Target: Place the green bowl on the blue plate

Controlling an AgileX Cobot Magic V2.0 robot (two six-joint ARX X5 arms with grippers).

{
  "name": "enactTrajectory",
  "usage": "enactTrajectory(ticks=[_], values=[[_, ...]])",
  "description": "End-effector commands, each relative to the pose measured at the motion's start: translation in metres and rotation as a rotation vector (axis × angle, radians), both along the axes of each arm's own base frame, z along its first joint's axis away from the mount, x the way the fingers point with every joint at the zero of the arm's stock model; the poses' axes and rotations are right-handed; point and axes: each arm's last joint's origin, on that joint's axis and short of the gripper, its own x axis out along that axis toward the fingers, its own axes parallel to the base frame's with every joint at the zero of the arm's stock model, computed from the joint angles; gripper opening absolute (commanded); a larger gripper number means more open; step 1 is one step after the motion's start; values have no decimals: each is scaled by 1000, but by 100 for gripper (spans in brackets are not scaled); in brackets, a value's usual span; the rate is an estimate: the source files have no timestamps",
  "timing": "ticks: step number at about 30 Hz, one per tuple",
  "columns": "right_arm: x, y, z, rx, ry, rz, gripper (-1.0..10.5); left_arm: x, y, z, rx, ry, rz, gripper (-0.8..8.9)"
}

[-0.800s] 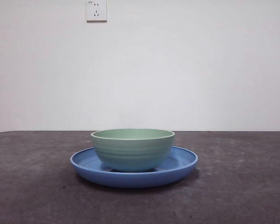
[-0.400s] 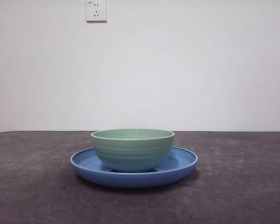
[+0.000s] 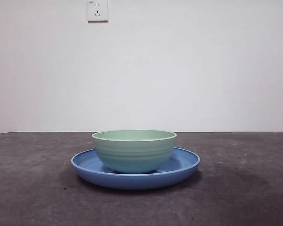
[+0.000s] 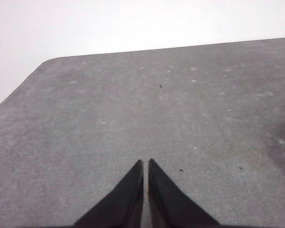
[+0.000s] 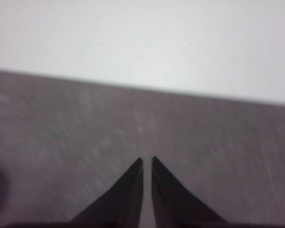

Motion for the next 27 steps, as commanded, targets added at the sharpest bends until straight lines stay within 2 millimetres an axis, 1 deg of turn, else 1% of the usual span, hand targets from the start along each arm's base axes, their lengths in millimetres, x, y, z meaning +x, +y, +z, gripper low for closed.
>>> enactTrajectory(ticks=[1,5,10,27], values=[[4,-2,-21,-16,-5,-48,27,1,0,-8,-4,27,6,19],[6,-2,-44,-19,20,-55,27,1,0,-8,-4,27,6,19],[5,-2,-60,-18,30,-54,28,1,0,-8,-4,27,6,19],[2,-2,-66,0,73,-58,27,1,0,-8,-4,27,6,19]])
